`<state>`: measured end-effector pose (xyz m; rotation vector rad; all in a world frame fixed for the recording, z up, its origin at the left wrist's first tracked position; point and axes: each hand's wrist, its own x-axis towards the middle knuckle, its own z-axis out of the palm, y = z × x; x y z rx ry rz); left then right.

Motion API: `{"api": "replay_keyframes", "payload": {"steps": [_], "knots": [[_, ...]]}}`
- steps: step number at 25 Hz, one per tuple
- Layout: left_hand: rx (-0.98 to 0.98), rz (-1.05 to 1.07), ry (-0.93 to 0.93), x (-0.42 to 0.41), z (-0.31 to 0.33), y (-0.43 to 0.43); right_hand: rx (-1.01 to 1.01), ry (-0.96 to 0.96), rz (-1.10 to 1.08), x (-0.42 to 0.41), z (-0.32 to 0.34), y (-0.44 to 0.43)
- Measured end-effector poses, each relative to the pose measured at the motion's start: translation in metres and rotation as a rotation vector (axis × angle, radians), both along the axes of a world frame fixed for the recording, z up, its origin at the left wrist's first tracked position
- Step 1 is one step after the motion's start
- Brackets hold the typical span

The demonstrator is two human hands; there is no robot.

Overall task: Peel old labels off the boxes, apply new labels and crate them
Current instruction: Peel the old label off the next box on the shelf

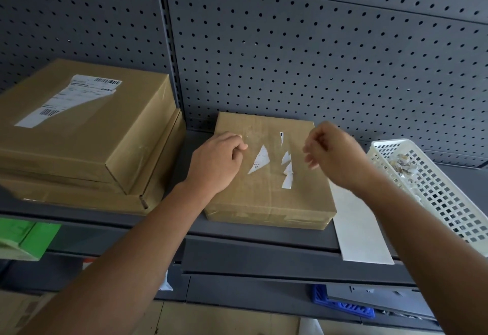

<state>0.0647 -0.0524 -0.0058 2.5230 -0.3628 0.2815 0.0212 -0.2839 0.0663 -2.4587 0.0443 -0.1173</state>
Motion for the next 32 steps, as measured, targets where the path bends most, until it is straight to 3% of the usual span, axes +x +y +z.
{"api": "replay_keyframes", "payload": {"steps": [3,8,14,21,26,29,32], "knots": [[0.017,0.006,0.013,0.001,-0.001,0.000,0.081,-0.006,0.017,0.003,0.012,-0.005],[-0.001,0.005,0.011,0.002,-0.002,-0.001,-0.075,0.133,0.132,-0.011,-0.008,0.001],[-0.021,-0.012,-0.008,0.001,-0.002,-0.001,-0.177,0.049,0.157,-0.005,-0.030,0.010],[-0.016,-0.003,0.002,0.002,-0.002,-0.001,0.219,0.087,-0.081,0.001,-0.015,-0.011],[0.014,0.010,0.002,0.003,-0.002,-0.002,0.623,0.049,-0.051,0.009,0.001,-0.014],[0.006,0.001,-0.003,0.003,-0.002,-0.002,0.502,0.081,-0.018,0.007,-0.003,-0.016],[-0.013,-0.009,-0.013,0.002,-0.001,-0.002,0.199,0.151,-0.005,0.004,-0.014,-0.016]]}}
